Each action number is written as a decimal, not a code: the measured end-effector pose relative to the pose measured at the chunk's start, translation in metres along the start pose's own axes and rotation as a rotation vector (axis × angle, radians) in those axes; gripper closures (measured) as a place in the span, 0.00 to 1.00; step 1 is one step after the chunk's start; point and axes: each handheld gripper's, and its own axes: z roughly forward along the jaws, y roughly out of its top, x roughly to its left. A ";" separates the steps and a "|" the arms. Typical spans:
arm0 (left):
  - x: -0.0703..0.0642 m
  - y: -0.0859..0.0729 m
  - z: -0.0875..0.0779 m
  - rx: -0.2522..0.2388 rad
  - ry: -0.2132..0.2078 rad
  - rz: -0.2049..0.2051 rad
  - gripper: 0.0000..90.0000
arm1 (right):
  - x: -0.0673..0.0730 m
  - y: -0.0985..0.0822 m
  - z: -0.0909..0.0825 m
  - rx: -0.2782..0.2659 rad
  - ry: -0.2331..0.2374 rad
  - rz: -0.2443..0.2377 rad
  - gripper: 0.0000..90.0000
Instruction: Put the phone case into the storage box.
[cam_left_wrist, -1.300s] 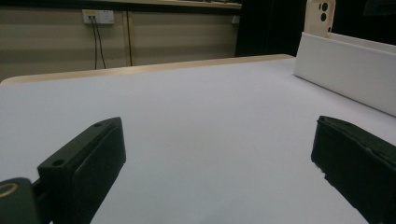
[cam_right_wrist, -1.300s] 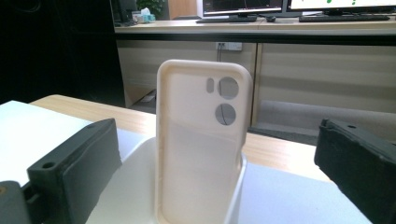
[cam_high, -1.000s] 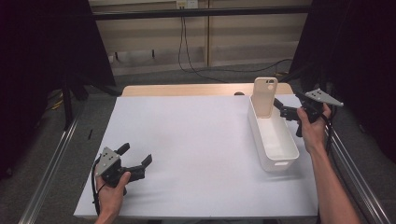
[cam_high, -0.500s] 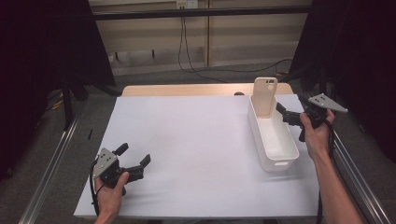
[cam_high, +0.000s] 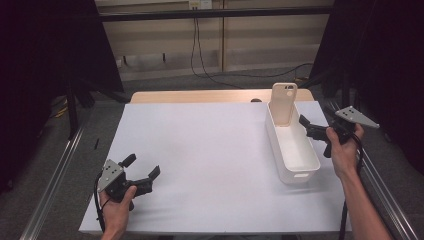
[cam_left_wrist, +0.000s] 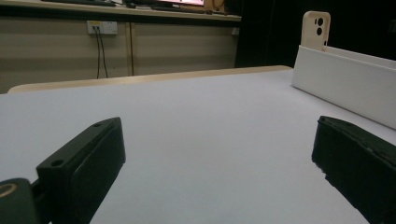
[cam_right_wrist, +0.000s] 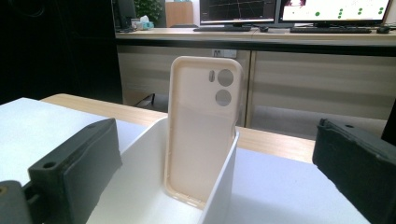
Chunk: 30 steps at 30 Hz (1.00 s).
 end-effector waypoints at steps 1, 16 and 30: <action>0.000 0.000 0.000 0.000 -0.002 0.000 0.03 | 0.000 -0.001 -0.002 0.000 0.001 0.000 0.01; -0.001 0.001 -0.003 -0.011 -0.001 0.012 0.03 | 0.005 -0.010 -0.021 0.002 -0.016 0.000 0.01; -0.002 0.001 -0.003 -0.004 0.000 0.013 0.03 | 0.009 -0.019 -0.048 -0.007 -0.030 0.005 0.01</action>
